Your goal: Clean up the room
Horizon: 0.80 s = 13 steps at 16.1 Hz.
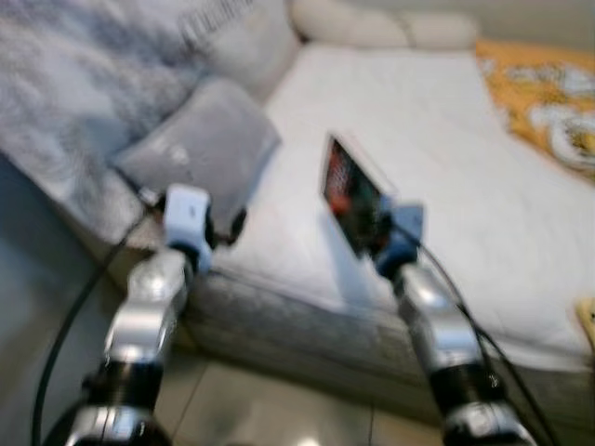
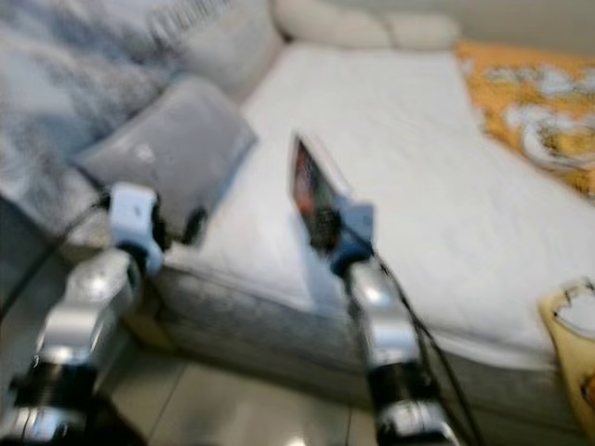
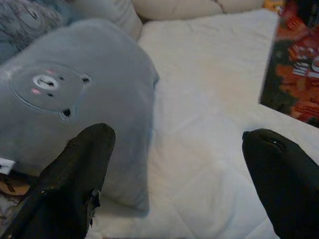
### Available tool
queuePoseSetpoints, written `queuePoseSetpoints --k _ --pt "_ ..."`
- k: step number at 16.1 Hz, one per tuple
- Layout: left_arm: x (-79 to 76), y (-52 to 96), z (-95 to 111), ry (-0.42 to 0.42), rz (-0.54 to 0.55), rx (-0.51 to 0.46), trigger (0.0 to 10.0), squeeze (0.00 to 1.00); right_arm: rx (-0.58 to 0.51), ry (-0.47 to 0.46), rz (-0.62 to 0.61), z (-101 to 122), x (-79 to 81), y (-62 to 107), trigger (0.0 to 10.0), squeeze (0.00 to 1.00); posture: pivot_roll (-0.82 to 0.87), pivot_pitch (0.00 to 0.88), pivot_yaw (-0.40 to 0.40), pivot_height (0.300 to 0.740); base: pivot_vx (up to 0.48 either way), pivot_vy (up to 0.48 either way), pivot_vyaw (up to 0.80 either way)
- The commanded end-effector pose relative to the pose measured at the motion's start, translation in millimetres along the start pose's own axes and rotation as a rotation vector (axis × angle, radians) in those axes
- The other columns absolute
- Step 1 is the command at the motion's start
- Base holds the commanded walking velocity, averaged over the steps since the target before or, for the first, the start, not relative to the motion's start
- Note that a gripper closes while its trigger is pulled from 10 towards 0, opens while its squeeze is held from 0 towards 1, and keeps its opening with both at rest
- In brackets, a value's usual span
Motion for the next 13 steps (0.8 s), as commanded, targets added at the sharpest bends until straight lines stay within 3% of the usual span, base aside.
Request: queuePoseSetpoints --k 1,13 --pt "6.5 1.5 1.4 -0.008 0.012 0.000 10.0 0.21 -0.065 -0.017 0.012 14.6 4.7 -2.4 10.0 0.00 0.10 0.000 -0.005 0.740 0.296 0.000 0.00" --pt "5.5 2.1 0.1 -0.004 0.003 0.005 10.0 0.21 -0.061 0.000 0.019 12.9 5.0 -1.6 10.0 0.00 0.10 0.000 -0.005 0.740 0.305 0.000 0.00"
Point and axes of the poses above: a point about 5 cm out from each wrist's last joint towards the gripper, its own y axis pointing back from the gripper into the wrist, its own z axis along the axis of the wrist's last joint, x = y × z, the point moved 4 cm from there along -y, pointing out of the wrist towards the gripper, and after that the axes turned 7 degrees about -y, right-handed, at the moved point
